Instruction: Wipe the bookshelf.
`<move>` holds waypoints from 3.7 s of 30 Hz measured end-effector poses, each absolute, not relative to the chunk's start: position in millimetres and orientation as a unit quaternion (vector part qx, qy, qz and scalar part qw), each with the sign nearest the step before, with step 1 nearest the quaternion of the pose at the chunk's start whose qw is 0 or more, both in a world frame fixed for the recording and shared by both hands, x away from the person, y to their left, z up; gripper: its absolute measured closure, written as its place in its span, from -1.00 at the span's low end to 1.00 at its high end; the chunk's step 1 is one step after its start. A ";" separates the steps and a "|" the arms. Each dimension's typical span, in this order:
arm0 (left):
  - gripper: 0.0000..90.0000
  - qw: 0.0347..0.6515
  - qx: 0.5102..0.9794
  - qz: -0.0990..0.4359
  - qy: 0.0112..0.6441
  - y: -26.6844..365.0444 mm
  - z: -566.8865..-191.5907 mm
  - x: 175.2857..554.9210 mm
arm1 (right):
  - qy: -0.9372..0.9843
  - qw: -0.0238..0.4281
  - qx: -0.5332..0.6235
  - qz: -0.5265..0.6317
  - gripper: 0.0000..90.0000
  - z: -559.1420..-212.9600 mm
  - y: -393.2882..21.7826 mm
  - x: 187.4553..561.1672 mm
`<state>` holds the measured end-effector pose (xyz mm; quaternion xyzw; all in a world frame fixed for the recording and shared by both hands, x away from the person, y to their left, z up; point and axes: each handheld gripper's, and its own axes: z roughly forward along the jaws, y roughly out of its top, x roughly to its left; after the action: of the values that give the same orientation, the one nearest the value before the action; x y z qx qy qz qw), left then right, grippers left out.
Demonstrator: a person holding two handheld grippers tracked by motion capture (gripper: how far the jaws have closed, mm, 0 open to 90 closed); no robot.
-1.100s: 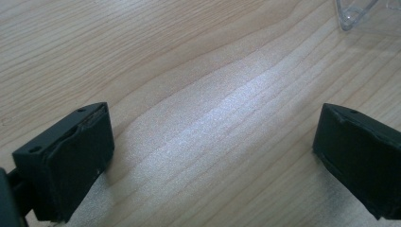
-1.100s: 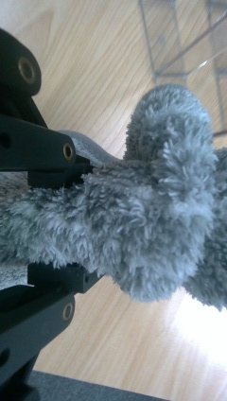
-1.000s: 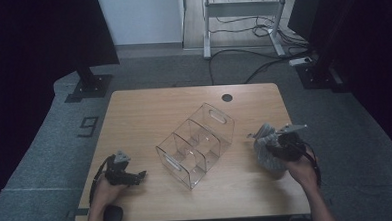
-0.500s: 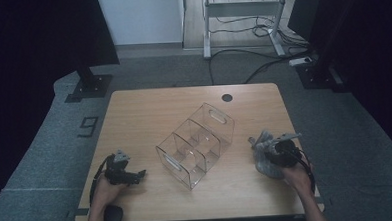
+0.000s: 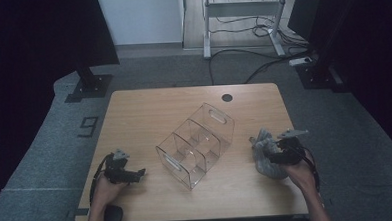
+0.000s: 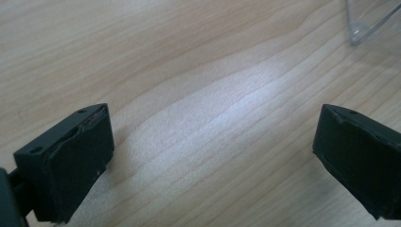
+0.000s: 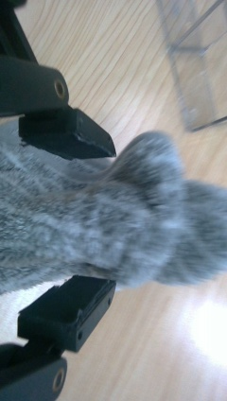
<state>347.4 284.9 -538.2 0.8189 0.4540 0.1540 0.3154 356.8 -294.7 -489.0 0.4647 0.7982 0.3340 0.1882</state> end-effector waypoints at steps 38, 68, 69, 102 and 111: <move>-1.00 0.361 0.841 0.179 0.362 208.9 -509.4 337.9 | 0.848 0.117 0.340 0.390 -0.32 -479.3 -184.5 419.2; -1.00 0.342 0.825 0.185 0.411 211.9 -518.5 355.4 | 0.867 0.108 0.323 0.364 -0.22 -477.3 -183.7 382.4; -1.00 0.342 0.825 0.185 0.411 211.6 -518.6 355.3 | 0.866 0.107 0.324 0.366 -0.22 -477.5 -184.2 380.0; -0.66 0.345 0.845 0.156 0.378 194.4 -501.6 314.9 | 0.874 0.086 0.308 0.365 -0.30 -489.3 -170.4 353.8; -0.26 0.337 0.837 0.183 0.390 193.8 -498.1 316.6 | 0.878 0.091 0.309 0.355 -0.32 -487.7 -176.1 354.5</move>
<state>316.6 193.8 -498.1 0.8373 0.3903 0.1826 0.3365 354.5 -176.1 -487.7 0.3092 0.8775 0.3551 0.0911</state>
